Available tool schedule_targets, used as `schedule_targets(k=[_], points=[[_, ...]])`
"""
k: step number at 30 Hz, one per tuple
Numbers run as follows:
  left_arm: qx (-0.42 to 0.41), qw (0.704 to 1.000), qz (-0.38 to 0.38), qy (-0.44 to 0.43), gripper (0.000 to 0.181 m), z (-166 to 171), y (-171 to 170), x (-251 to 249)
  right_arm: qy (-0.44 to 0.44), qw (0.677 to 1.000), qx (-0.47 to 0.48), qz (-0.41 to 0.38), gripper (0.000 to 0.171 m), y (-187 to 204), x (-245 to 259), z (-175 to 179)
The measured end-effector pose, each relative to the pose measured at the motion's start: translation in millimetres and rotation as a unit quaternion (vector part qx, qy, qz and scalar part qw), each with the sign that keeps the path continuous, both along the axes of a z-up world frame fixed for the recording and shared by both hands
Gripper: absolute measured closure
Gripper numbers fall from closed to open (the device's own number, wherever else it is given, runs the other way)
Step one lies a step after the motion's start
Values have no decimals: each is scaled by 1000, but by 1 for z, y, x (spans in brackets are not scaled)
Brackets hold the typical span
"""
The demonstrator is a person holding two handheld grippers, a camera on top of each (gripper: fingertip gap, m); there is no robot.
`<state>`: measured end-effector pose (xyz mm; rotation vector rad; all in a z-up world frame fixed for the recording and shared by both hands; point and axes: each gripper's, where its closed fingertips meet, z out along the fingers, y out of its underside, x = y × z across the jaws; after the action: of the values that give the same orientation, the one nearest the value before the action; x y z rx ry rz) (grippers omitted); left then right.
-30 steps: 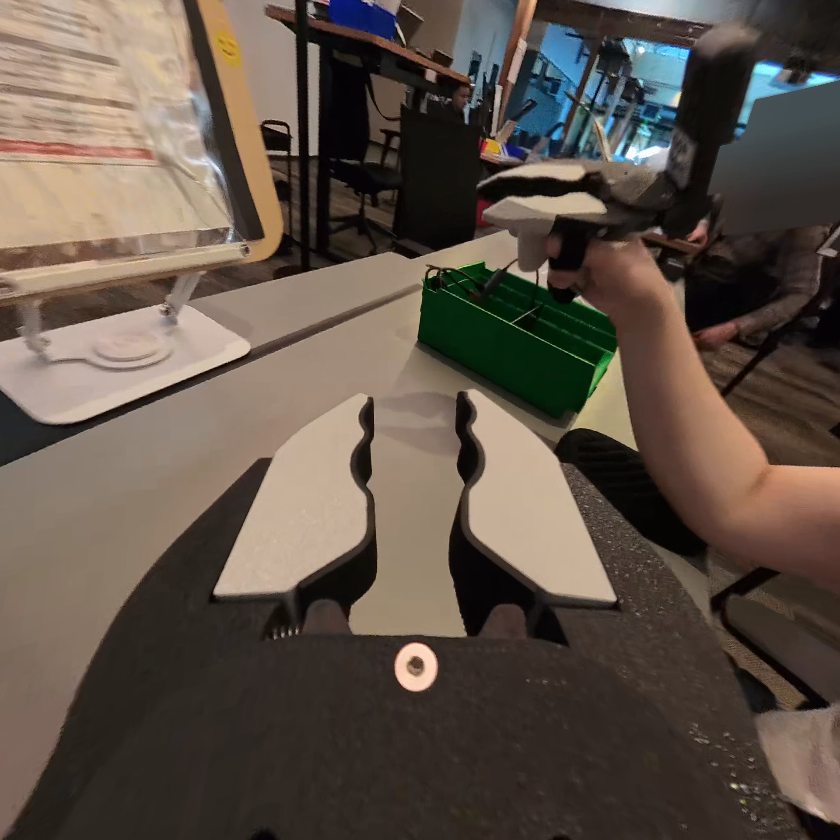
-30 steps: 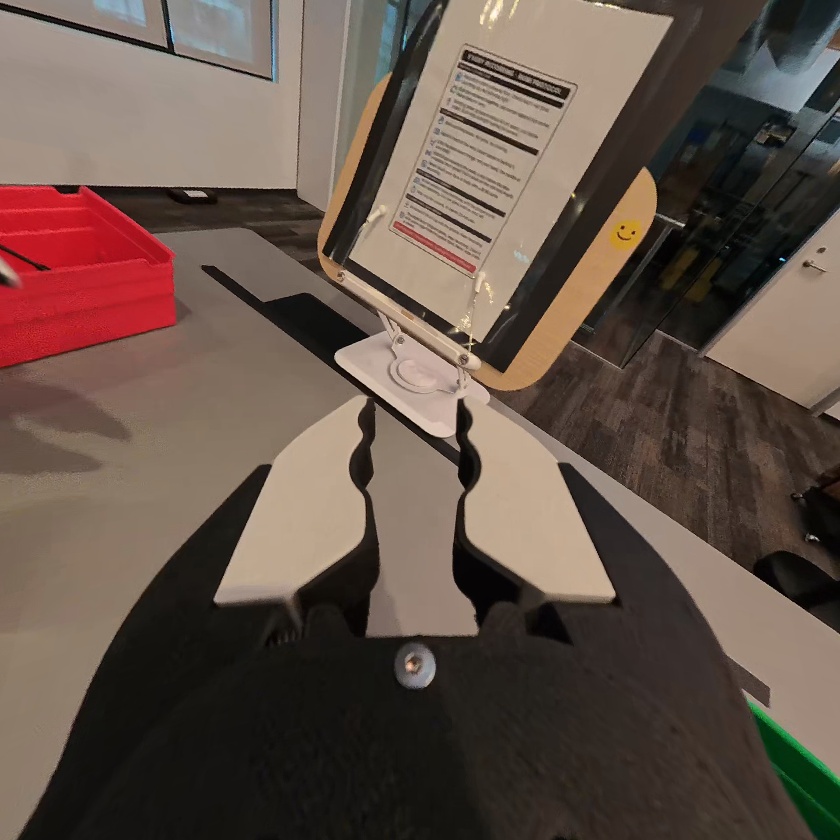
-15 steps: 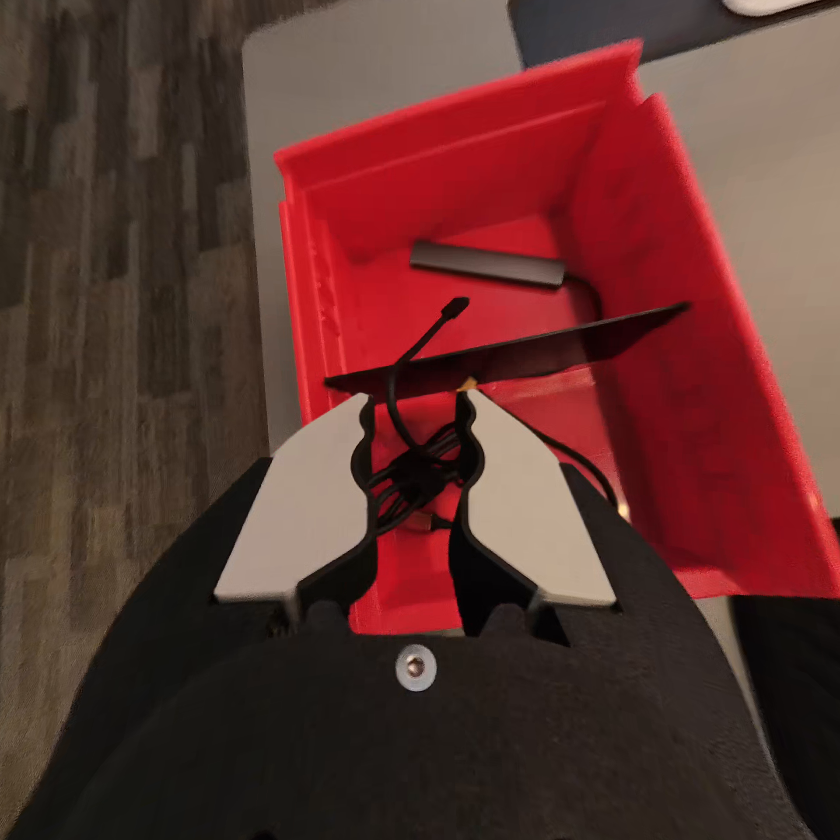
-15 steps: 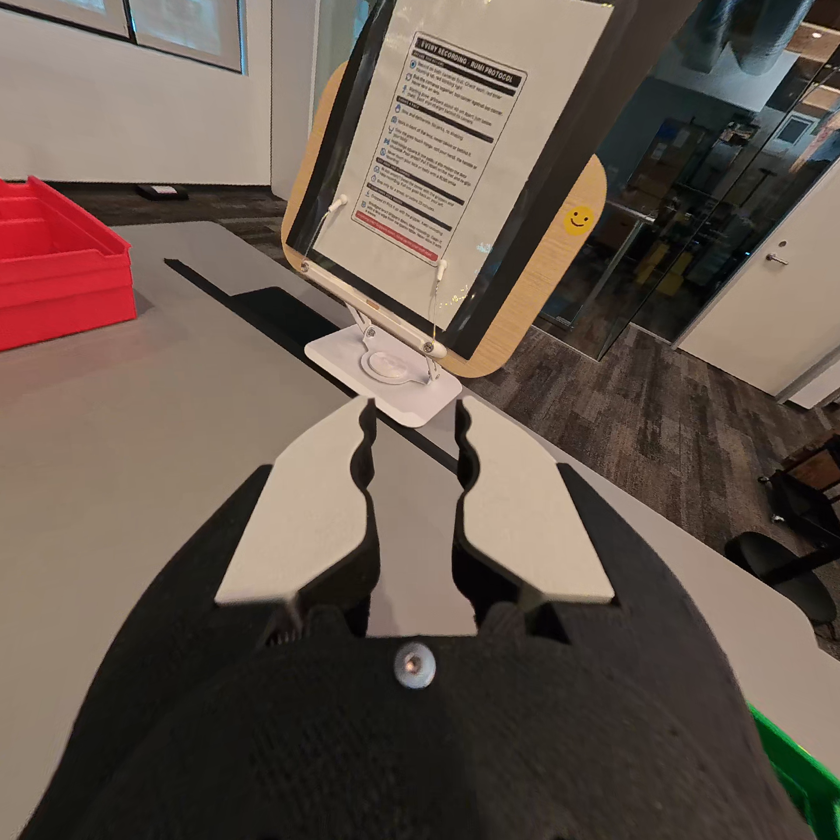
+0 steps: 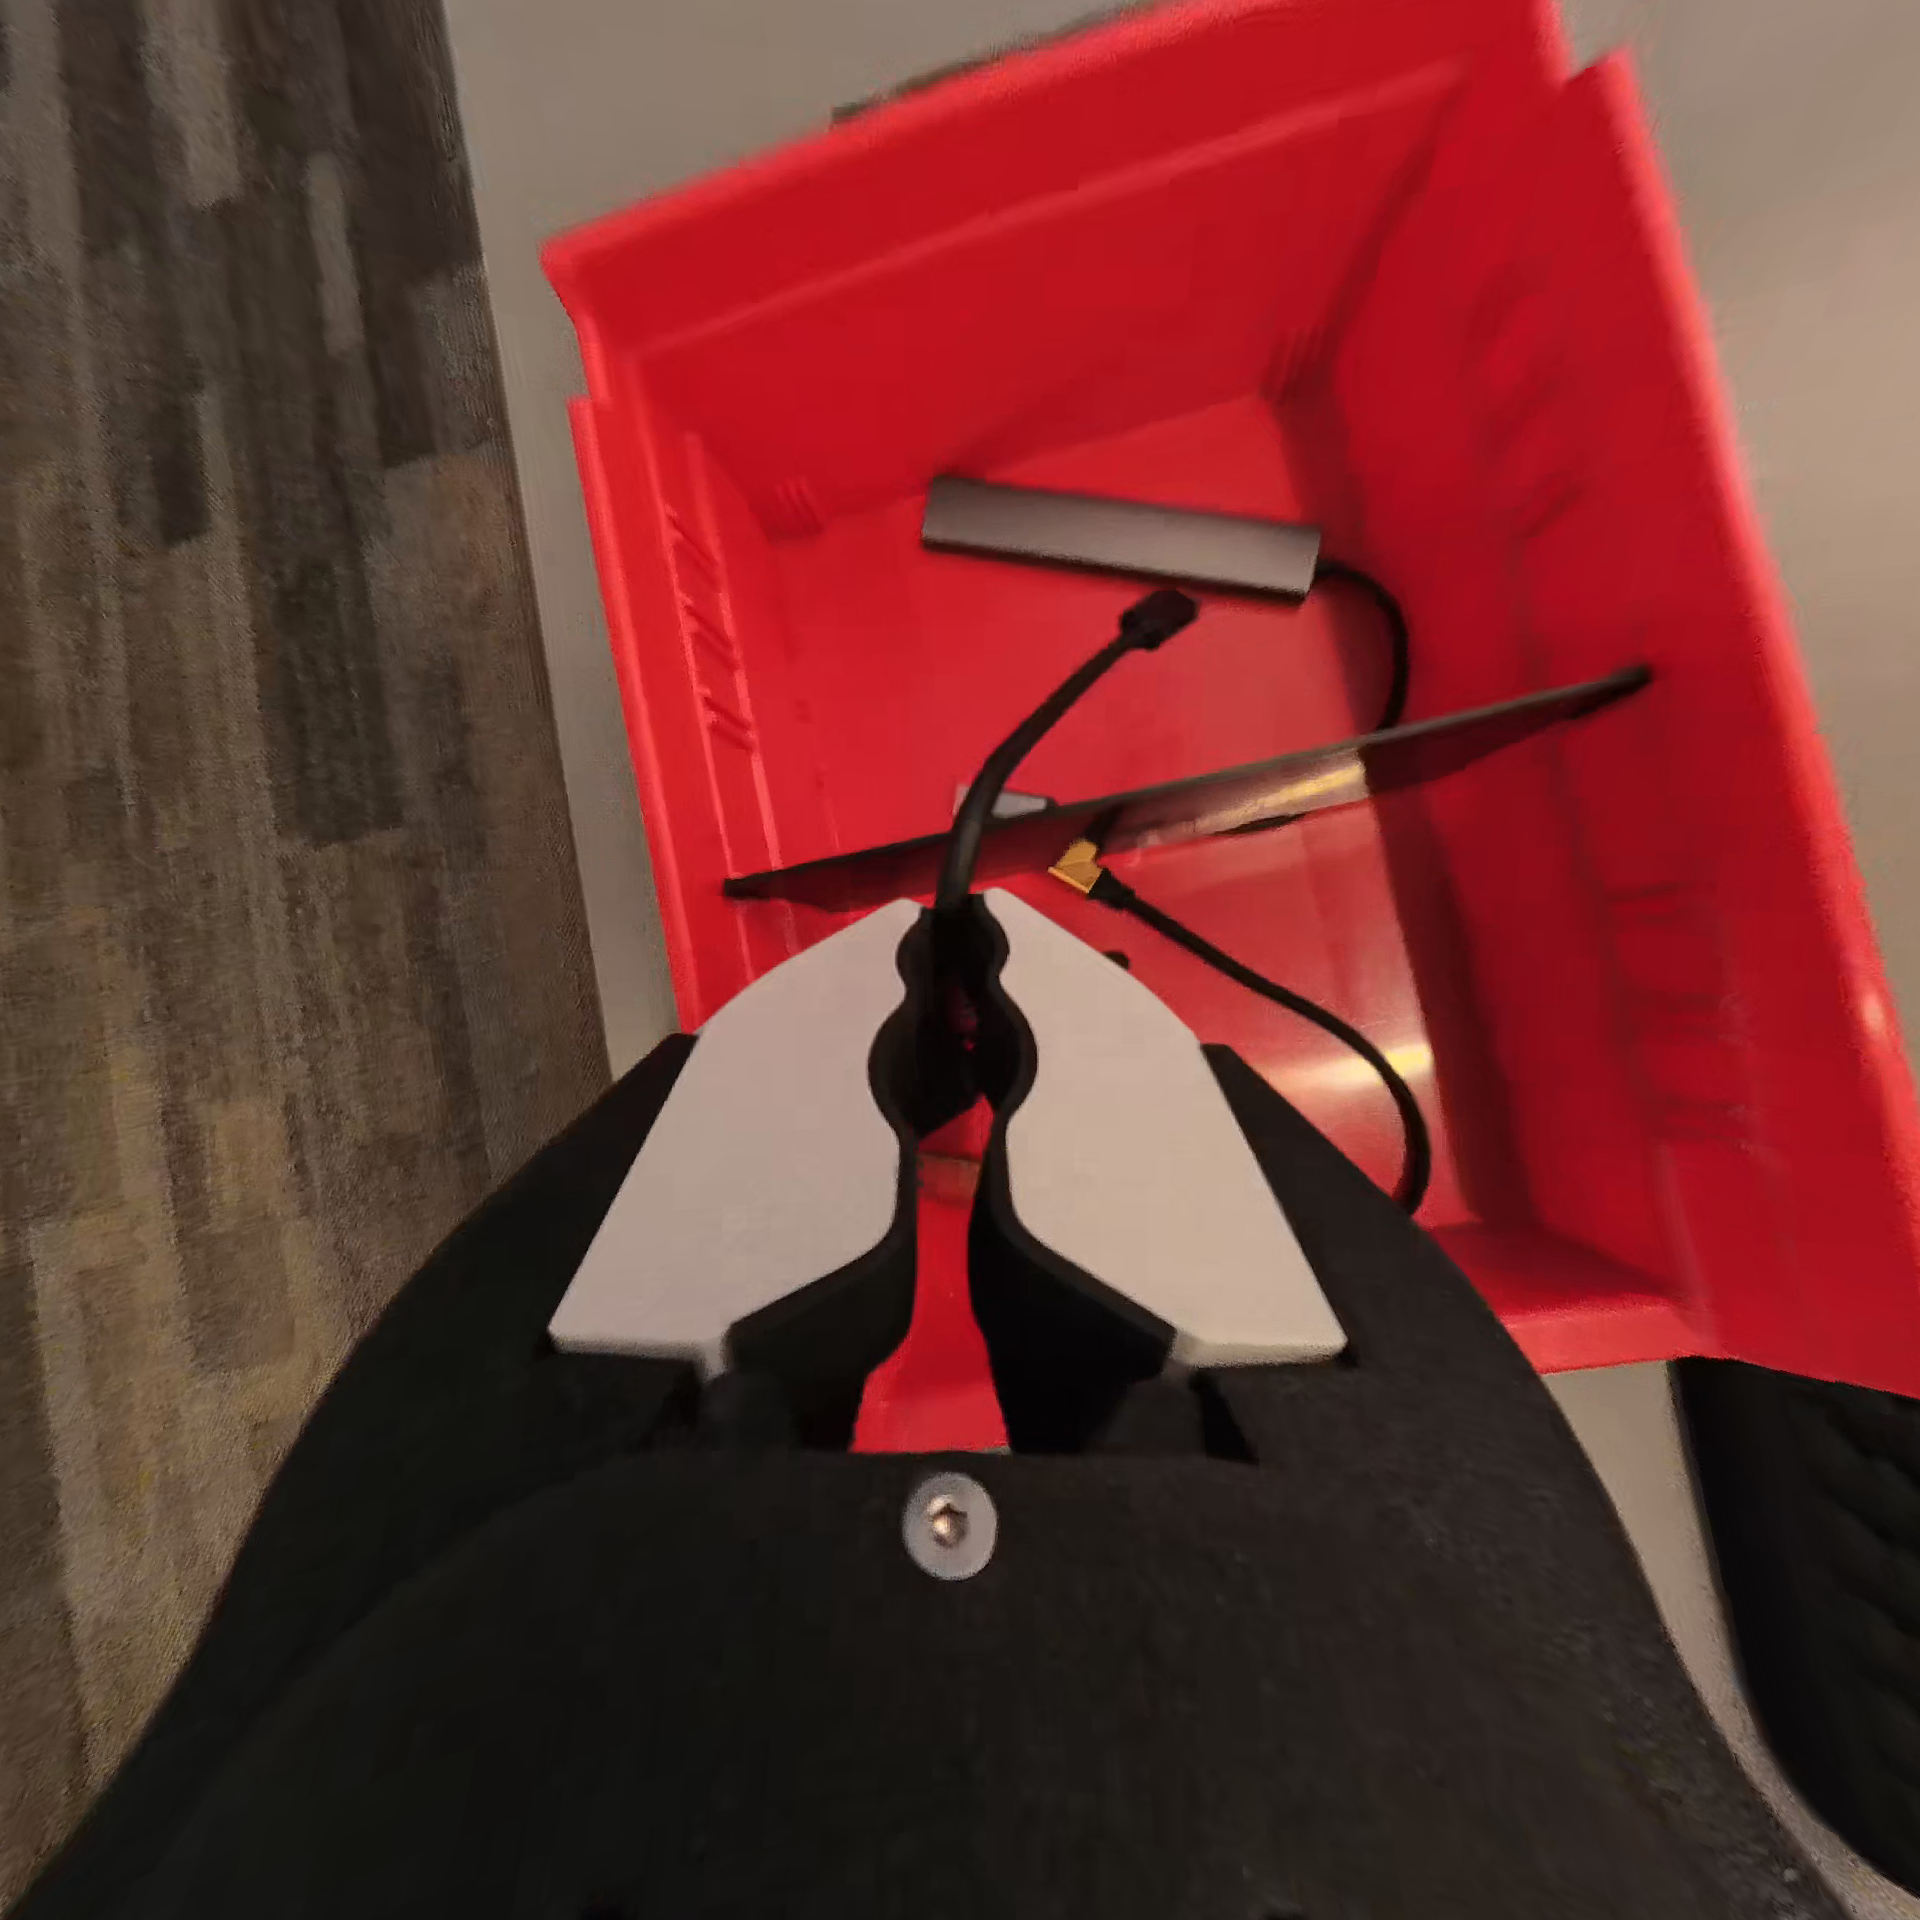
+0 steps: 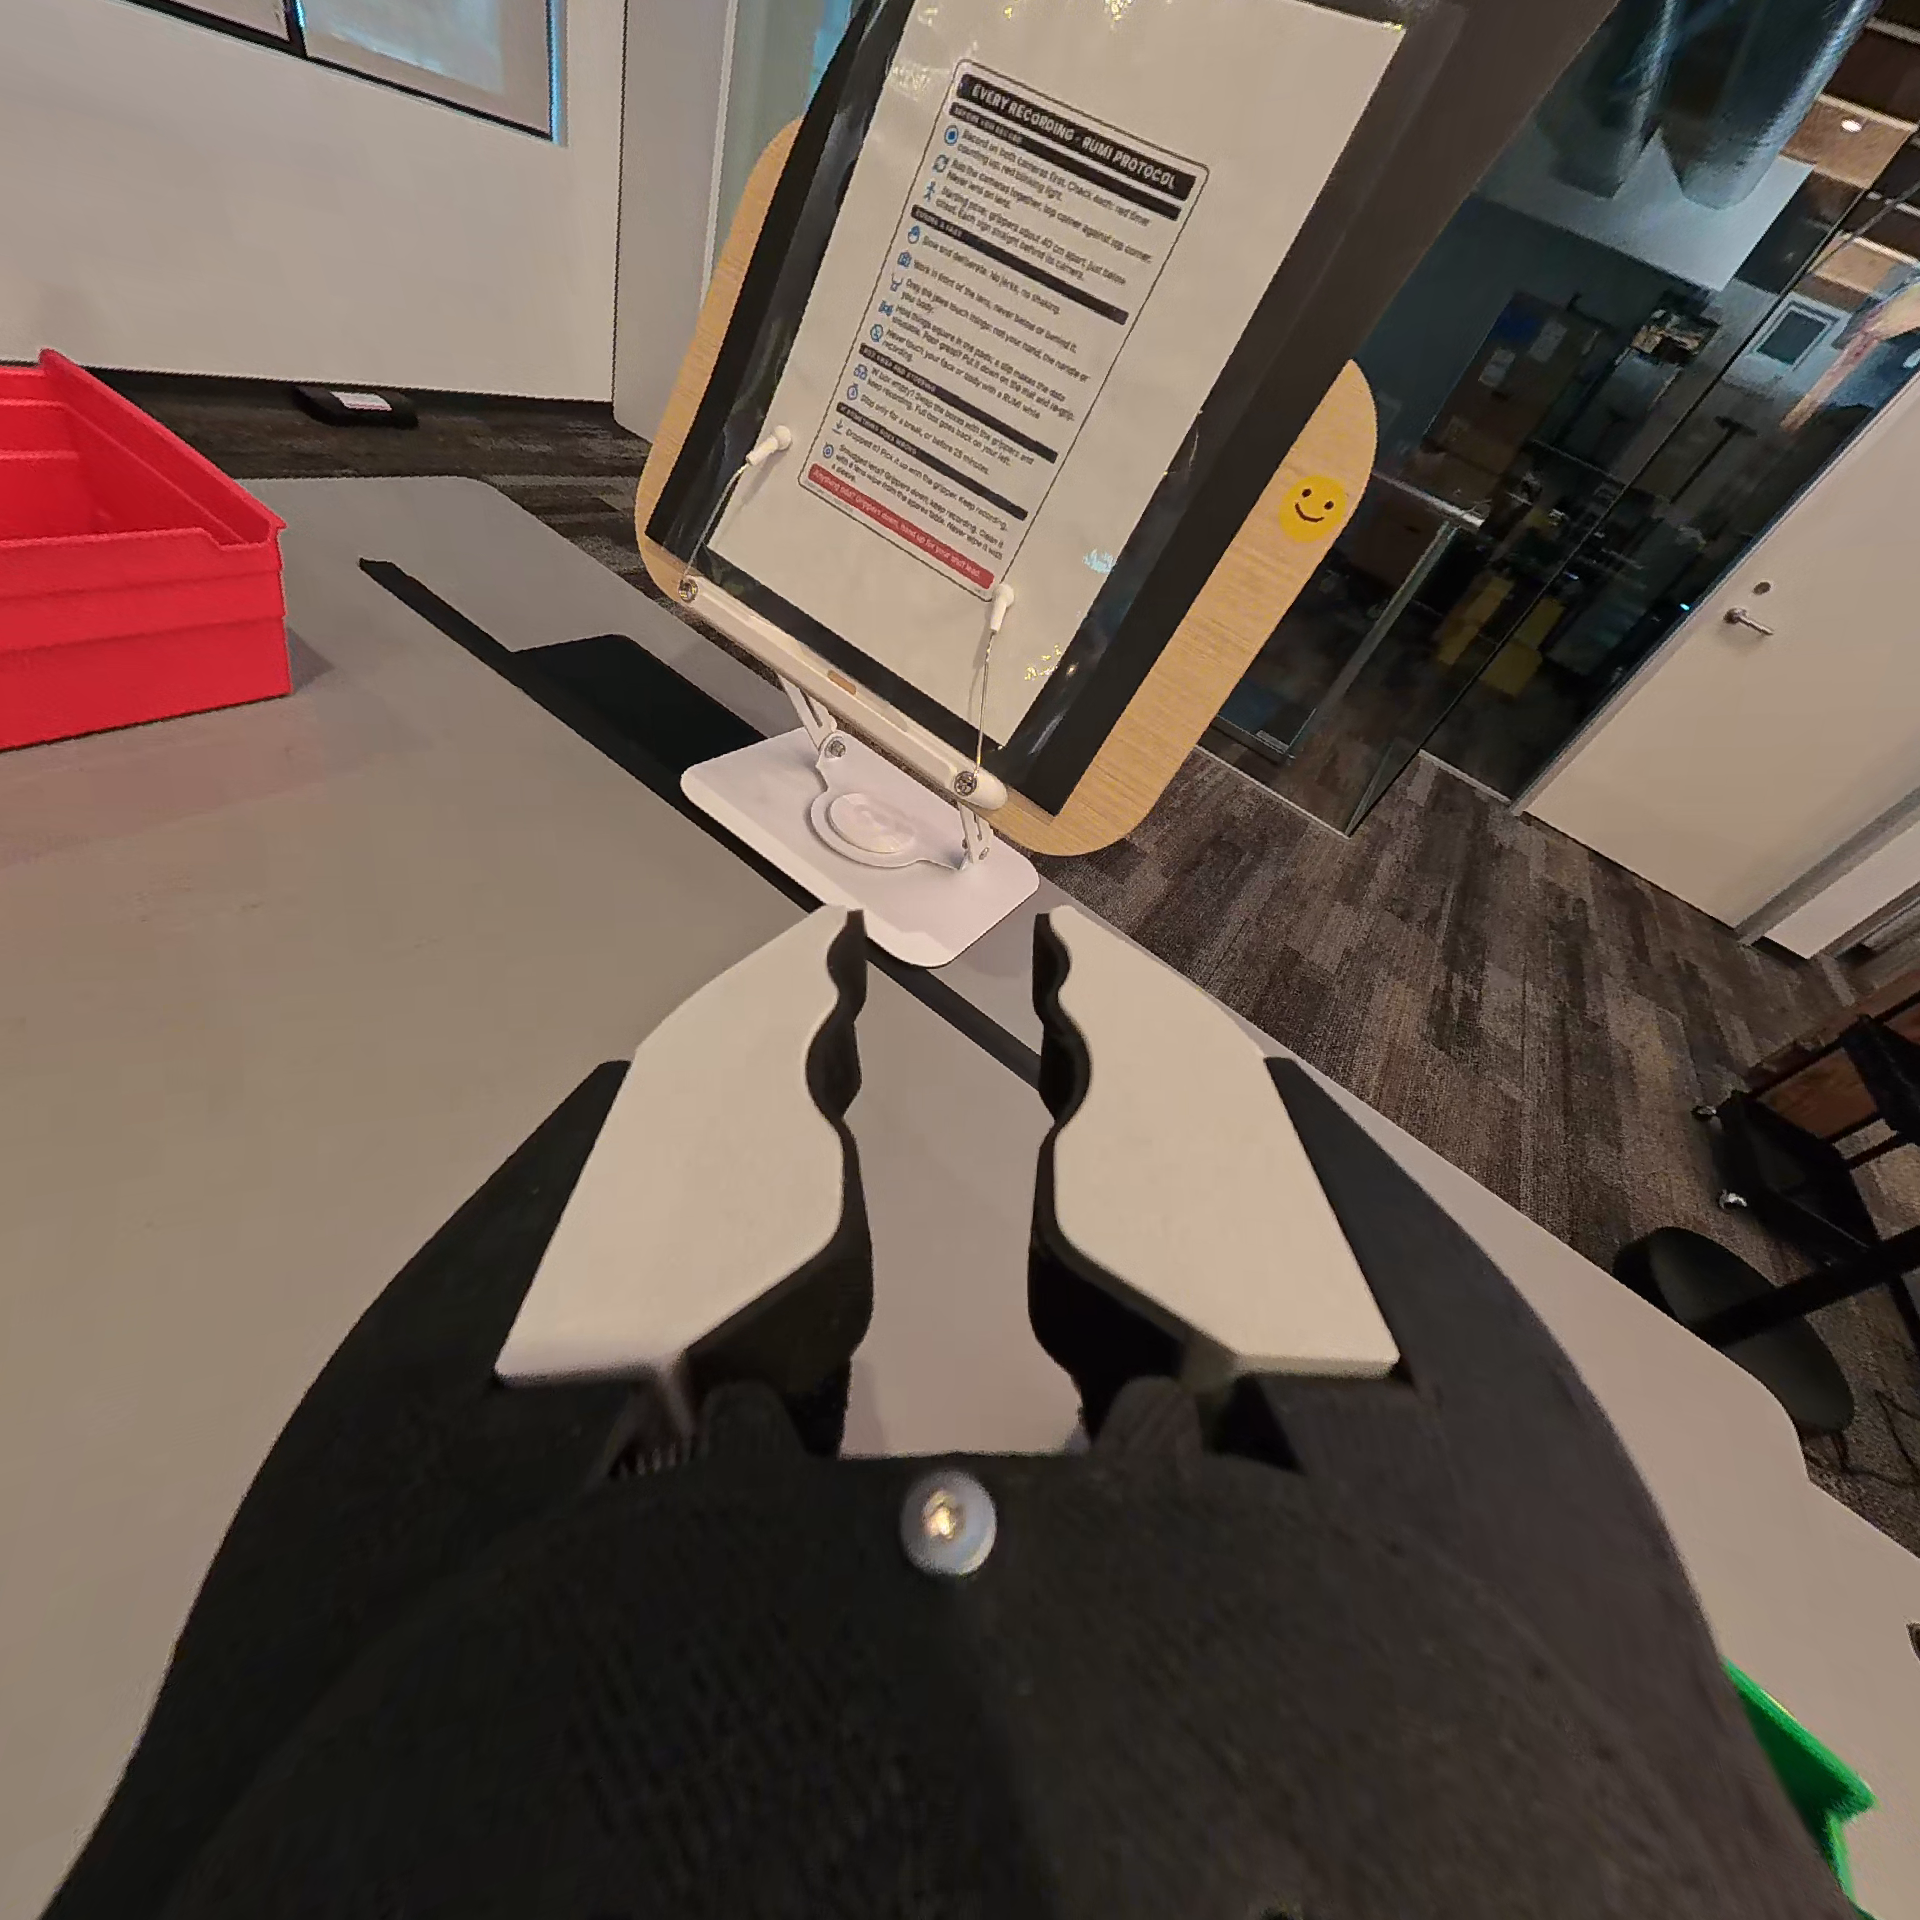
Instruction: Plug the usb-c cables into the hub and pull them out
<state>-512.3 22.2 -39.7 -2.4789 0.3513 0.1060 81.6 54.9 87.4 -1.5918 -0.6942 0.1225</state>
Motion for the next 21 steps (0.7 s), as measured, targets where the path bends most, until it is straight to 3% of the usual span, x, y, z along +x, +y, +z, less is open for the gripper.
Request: schedule_targets(k=[1,8,14,18,21], points=[[11,1000,-2,-9,177,10,1,2,0,1000,1,0,140,0,0,0],[82,994,-33,-66,177,83,-7,28,3,1000,5,-3,141,-1,6,2],[116,965,-146,-185,177,138,-30,129,8,1000,9,4,142,-4,5,5],[58,939,-228,-249,177,116,-47,229,-11,1000,13,10,142,-8,1,5],[0,925,-260,-278,177,65,-51,301,-20,1000,18,13,141,-12,0,7]])
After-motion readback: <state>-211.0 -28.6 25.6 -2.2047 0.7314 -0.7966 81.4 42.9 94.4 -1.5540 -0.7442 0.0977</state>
